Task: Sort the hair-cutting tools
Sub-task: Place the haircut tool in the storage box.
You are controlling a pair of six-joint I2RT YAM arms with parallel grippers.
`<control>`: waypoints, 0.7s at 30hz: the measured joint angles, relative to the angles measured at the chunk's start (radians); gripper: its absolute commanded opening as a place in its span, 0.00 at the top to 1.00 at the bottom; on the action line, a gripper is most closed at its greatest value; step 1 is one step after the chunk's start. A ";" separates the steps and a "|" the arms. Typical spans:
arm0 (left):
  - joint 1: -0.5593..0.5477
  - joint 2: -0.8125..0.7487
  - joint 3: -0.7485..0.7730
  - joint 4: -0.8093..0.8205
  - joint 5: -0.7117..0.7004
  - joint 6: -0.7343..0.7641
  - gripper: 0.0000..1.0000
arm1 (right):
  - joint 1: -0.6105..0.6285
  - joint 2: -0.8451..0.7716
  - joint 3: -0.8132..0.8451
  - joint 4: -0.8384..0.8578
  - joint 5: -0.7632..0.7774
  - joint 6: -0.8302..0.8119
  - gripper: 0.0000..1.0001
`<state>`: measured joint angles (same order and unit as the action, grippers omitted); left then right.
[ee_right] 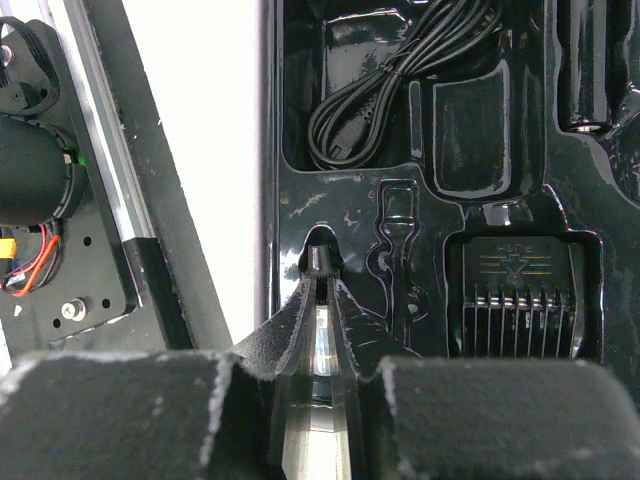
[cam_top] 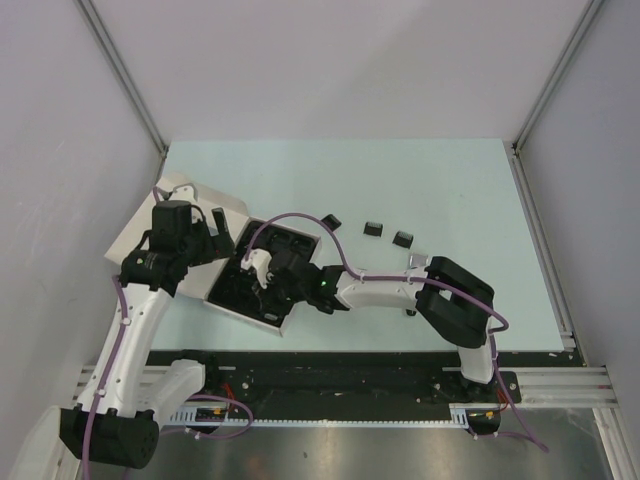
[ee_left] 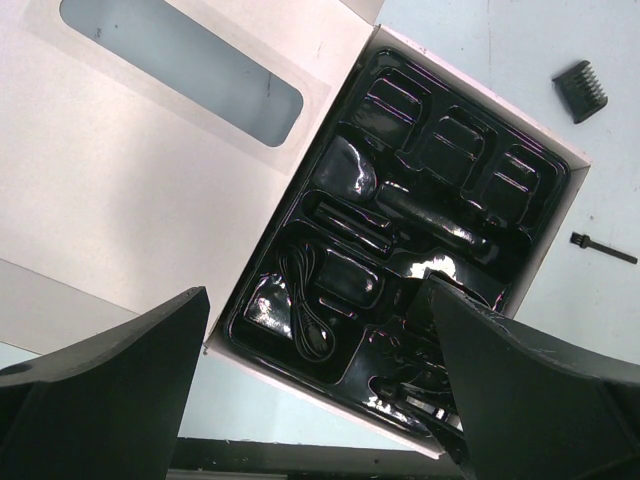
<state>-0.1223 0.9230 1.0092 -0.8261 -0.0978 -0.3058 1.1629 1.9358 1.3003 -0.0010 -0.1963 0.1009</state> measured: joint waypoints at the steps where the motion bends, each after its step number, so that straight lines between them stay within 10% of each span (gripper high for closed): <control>1: 0.000 0.000 0.000 0.000 0.000 0.000 0.01 | 0.000 0.000 0.001 0.000 0.000 0.000 0.88; 21: 0.000 0.000 -0.009 0.000 0.000 0.000 0.00 | 0.024 0.031 0.019 0.000 0.055 -0.027 0.90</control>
<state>-0.1219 0.9234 1.0000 -0.8261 -0.0975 -0.3058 1.1870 1.9667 1.3190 -0.0006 -0.1410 0.0734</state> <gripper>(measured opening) 0.996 0.089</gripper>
